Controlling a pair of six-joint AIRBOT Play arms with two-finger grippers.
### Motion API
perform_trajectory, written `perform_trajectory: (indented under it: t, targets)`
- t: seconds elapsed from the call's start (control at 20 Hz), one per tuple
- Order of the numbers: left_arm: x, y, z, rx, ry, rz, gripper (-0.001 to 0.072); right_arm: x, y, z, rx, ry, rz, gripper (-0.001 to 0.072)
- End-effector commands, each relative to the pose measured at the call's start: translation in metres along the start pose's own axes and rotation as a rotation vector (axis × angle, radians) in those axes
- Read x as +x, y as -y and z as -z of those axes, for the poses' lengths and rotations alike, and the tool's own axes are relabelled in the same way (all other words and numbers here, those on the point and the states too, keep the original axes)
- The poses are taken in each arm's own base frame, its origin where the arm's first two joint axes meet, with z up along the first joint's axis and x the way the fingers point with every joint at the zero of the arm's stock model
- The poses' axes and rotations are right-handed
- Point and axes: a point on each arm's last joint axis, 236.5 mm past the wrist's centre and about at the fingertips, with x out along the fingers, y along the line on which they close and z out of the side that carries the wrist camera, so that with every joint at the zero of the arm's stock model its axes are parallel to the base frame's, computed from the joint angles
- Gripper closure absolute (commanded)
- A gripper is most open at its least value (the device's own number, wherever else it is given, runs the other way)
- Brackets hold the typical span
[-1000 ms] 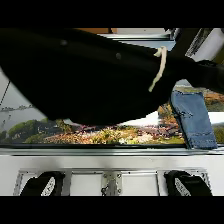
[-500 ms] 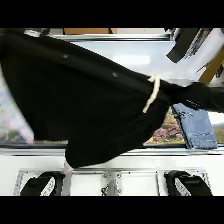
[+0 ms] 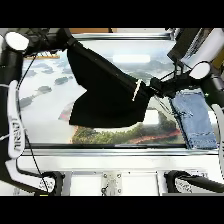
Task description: Fold the clothes and pants, and hang the long-sleeved shirts on hangers.
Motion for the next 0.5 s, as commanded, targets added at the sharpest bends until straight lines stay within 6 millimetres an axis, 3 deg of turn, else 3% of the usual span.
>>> perform_trajectory:
  t: [0.0, 0.15, 0.3, 0.45]
  targets:
    - [0.015, -0.026, 0.02, -0.035, -0.103, -0.028, 0.0682, 0.014, 0.011, -0.025, -0.012, 0.071, 0.03, 0.0686]
    - [-0.015, -0.045, 0.04, -0.023, -0.129, -0.077, 0.0682, -0.001, 0.028, -0.01, -0.113, 0.057, 0.169, 0.0686]
    - [-0.04, -0.093, 0.102, -0.02, -0.217, -0.227, 0.0682, 0.003, 0.021, 0.031, -0.179, -0.004, 0.191, 0.0686]
    - [-0.061, -0.139, 0.176, -0.049, -0.296, -0.342, 0.0682, 0.025, 0.025, 0.082, -0.2, -0.112, 0.207, 0.0686]
